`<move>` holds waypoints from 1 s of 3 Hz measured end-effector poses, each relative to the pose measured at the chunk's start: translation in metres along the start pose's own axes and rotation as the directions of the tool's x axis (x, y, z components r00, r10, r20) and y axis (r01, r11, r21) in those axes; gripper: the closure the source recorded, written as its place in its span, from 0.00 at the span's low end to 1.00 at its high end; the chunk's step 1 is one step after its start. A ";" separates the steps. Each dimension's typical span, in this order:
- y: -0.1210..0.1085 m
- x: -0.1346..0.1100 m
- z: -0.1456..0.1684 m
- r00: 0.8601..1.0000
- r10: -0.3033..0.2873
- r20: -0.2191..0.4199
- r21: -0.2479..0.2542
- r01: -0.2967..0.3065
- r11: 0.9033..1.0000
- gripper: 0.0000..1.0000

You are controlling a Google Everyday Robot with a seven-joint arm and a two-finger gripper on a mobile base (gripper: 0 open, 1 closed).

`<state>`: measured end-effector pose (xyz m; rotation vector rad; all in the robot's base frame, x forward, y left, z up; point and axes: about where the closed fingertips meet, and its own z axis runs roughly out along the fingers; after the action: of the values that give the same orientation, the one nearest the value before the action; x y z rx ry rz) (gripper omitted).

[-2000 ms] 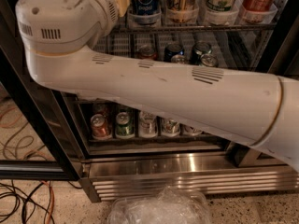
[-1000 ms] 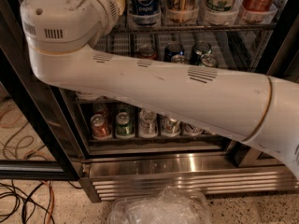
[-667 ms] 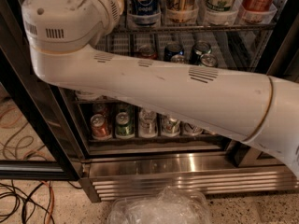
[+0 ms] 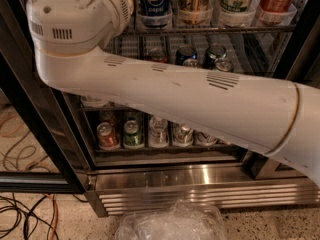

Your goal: Pick blue plastic bottle from top shelf of fridge

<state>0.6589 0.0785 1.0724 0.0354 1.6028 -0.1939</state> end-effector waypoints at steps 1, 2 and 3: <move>0.000 -0.001 0.001 1.000 -0.001 0.001 -0.001 0.001 1.000 1.00; -0.001 -0.002 0.000 1.000 -0.003 0.005 -0.005 0.003 1.000 1.00; -0.004 -0.005 -0.002 1.000 -0.002 0.009 -0.011 0.002 1.000 1.00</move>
Offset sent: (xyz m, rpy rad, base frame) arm -0.0400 -0.0026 0.0576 0.0486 -0.0808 0.0653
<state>0.6565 0.0751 1.0779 0.0240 1.5947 -0.1869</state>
